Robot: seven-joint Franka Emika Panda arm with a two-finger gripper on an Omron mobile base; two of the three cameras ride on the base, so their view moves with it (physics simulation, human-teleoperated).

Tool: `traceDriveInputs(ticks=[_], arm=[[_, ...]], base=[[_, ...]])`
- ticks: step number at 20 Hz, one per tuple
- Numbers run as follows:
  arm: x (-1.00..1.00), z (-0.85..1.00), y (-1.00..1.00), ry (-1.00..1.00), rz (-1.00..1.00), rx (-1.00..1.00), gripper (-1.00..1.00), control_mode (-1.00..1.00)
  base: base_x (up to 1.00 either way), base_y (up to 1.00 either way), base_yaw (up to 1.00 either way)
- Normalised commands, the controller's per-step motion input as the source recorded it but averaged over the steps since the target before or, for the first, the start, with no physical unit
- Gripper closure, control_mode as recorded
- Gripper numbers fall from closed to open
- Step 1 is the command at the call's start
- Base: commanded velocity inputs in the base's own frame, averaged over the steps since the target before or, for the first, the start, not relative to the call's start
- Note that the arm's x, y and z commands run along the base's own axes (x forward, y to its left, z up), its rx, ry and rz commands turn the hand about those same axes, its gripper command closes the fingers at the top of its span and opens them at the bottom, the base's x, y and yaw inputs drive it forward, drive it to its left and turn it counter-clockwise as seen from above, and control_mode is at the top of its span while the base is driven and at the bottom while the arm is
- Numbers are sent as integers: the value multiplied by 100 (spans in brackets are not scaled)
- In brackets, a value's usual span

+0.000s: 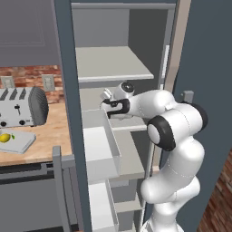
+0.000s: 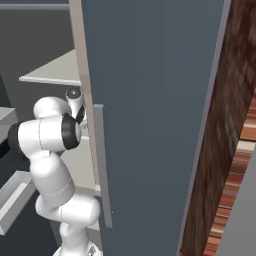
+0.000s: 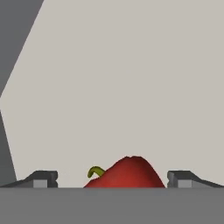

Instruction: Take the bell pepper and lemon out of the freezer and place them in the tupperware container on the counter. Then put the tupperware containing the vegetables back in the freezer.

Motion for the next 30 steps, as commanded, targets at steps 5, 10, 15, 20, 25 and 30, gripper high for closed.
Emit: traceDriveInputs(ticks=[5,10,15,20,25,30], arm=[[-4,-20,13,0,7,0,-100,-100],[-1,-20,1,0,14,0,-100,-100],[-2,-28,6,0,15,-2,-100,-100],[-9,-30,25,0,6,-9,100,-100],[-15,-20,26,0,0,-11,100,-100],[-13,-18,11,0,0,-7,100,-100]], base=[[0,0,0],[0,0,0],[0,0,0],[0,0,0],[0,0,0],[0,0,0]])
